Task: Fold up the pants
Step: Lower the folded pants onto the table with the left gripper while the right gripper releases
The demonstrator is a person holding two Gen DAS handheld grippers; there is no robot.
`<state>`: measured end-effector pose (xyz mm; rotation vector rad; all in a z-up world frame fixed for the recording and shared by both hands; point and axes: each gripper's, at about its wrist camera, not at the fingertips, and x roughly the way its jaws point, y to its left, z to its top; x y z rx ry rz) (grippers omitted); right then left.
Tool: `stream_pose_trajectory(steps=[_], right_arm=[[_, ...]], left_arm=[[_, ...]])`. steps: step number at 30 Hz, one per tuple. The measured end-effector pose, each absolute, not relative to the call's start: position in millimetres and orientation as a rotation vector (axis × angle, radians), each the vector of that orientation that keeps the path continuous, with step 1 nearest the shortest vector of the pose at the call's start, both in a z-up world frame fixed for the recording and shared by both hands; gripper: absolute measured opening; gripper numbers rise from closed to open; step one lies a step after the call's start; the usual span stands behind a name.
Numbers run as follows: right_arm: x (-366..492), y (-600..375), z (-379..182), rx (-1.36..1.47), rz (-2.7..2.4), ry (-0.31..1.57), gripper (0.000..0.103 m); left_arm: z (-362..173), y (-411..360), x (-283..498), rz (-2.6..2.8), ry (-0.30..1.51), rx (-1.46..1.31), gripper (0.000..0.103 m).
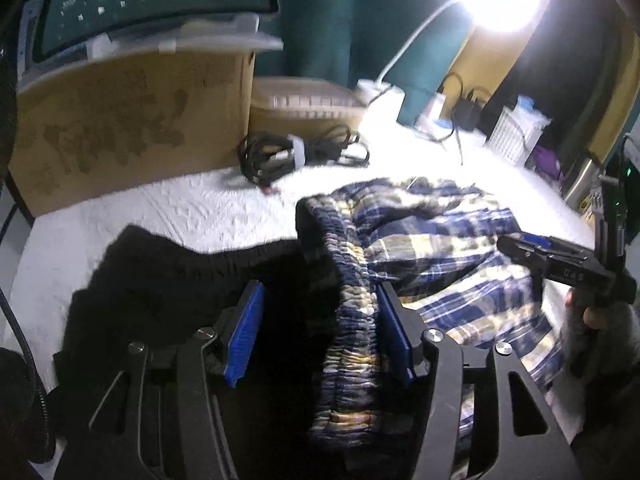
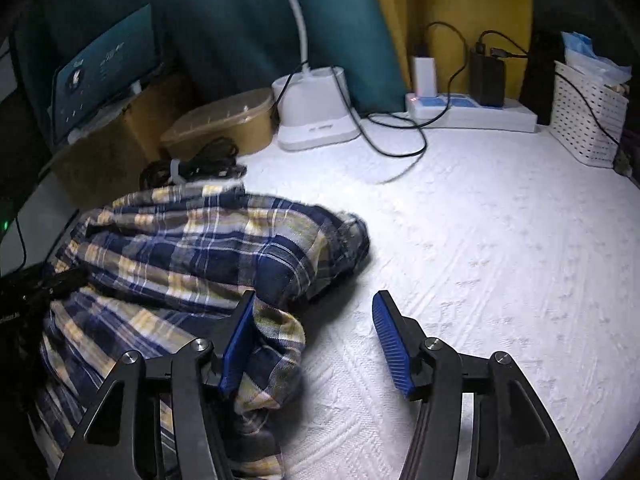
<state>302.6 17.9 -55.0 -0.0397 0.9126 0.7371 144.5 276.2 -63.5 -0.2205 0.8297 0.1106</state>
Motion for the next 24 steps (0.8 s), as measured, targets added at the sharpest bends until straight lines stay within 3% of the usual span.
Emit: stream_pose_trajectory(steps=[9,24], right_arm=[[321,21,-48,-0.049,0.704,0.883,0.059],[337,32,-71,-0.056,0.705,0.932,0.060]], left_arm=[[-29,272,155,0.068,0.732,-0.198,0.058],[-77,303,189,0.147,0.868,-0.215,0.061]])
